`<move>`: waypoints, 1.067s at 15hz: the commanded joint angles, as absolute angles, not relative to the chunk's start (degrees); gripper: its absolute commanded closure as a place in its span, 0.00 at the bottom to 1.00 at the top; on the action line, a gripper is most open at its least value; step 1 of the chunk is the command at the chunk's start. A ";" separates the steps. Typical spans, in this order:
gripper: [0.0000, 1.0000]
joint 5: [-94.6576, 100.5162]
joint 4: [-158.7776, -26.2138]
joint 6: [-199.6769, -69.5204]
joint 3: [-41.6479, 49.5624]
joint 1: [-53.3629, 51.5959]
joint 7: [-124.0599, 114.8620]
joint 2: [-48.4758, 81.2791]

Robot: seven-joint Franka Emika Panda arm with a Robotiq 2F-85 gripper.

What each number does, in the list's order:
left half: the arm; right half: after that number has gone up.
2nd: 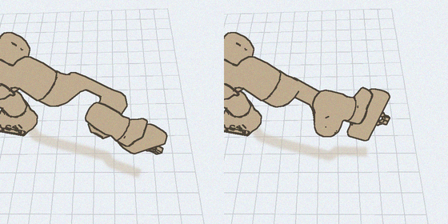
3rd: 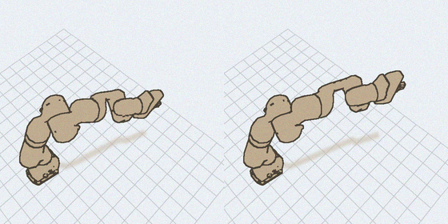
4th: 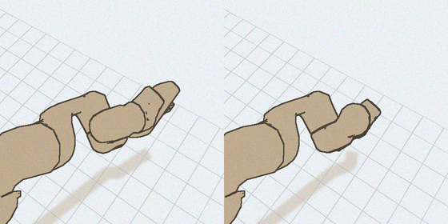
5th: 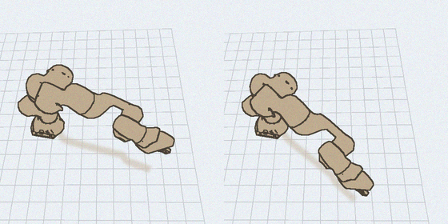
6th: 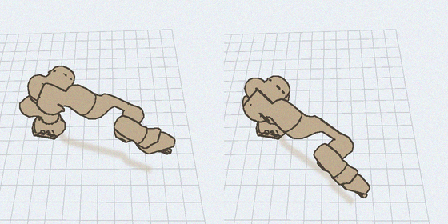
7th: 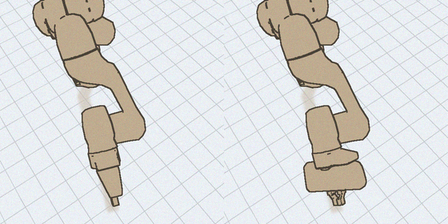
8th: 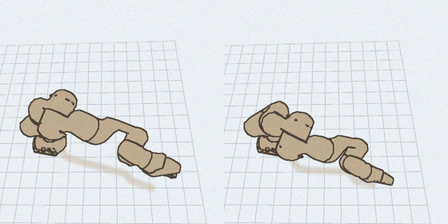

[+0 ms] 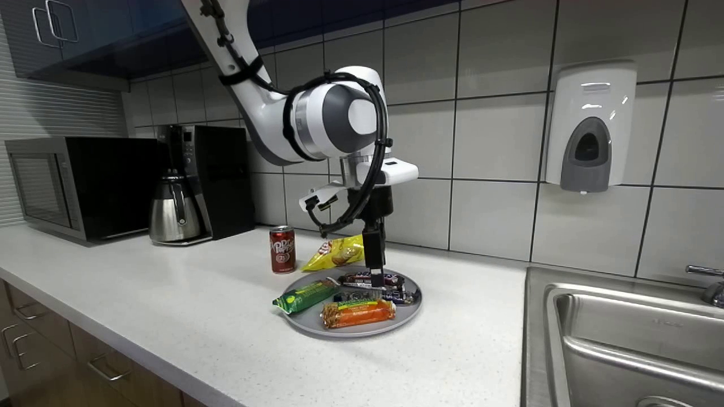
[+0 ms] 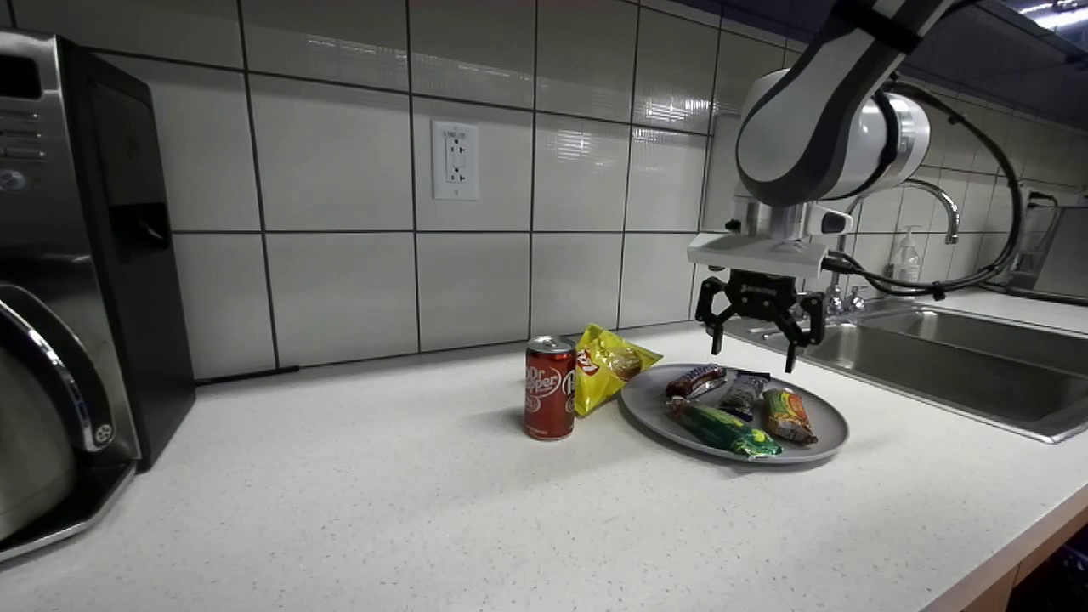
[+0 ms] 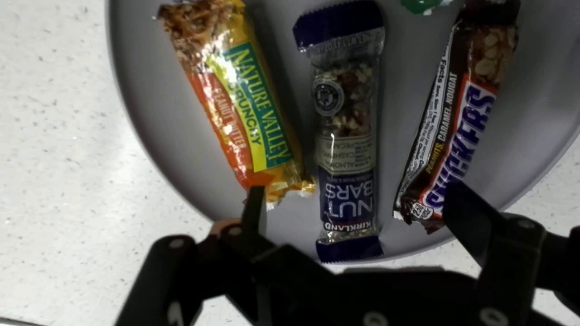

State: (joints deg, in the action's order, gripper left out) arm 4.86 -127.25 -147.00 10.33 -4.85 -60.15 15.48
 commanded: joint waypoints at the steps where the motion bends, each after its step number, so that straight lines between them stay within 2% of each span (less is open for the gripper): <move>1: 0.00 5.82 -131.25 -144.34 9.12 -3.84 -55.66 9.44; 16: 0.00 4.87 -140.03 -135.14 6.39 -0.58 -37.71 -5.77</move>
